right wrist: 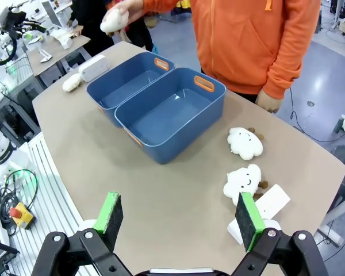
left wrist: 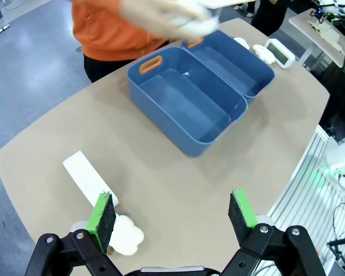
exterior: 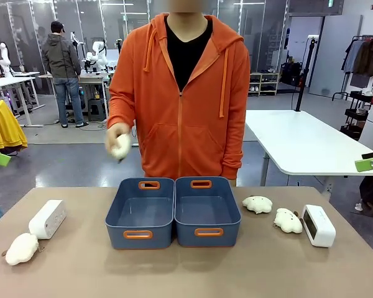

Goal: Sort the digital clocks into the basket.
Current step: Pick up the Digital clock from the table and place it into the empty Plastic storage basket.

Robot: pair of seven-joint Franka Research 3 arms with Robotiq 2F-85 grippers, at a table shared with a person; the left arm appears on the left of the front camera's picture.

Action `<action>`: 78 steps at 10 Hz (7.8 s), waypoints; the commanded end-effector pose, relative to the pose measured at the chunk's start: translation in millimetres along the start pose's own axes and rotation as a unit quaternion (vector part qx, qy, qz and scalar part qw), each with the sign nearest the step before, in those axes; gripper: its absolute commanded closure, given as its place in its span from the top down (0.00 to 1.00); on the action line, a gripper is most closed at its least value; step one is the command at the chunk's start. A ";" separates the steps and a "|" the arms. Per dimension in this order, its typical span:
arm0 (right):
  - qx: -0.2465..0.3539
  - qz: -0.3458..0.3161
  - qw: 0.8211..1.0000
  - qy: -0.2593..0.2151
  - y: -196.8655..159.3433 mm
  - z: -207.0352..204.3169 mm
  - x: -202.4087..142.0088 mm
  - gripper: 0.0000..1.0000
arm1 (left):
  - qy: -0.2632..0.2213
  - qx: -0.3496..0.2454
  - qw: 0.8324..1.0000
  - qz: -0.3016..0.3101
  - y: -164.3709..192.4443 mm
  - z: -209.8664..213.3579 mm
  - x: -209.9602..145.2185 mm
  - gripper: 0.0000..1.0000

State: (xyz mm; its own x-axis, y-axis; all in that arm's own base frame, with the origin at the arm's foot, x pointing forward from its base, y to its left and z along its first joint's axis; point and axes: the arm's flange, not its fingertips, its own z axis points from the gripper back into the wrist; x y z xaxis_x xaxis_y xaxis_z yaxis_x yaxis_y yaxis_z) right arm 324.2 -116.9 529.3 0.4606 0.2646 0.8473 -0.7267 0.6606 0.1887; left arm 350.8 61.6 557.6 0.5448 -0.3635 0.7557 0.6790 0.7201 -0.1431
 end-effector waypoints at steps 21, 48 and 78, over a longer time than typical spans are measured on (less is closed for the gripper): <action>-0.331 -0.364 0.793 0.360 -113.0 -237.5 -50.0 1.00 | -0.002 -0.008 1.000 -0.003 0.9 1.0 1.7 1.00; 0.026 0.221 0.919 0.325 167.2 -494.6 173.4 0.22 | -0.002 -0.008 1.000 -0.003 0.9 1.0 1.7 1.00; 0.154 -0.031 0.940 0.302 90.3 -307.3 121.7 1.00 | -0.002 -0.008 1.000 -0.003 0.9 1.0 1.7 1.00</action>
State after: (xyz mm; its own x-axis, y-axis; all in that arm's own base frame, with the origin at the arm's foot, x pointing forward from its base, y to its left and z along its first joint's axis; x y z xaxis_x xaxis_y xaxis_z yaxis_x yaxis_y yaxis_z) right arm 480.4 214.7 514.1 0.5916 0.6793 0.4343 -0.8002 0.4288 0.4193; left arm 350.9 61.5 558.2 0.5480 -0.3666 0.7518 0.6765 0.7229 -0.1406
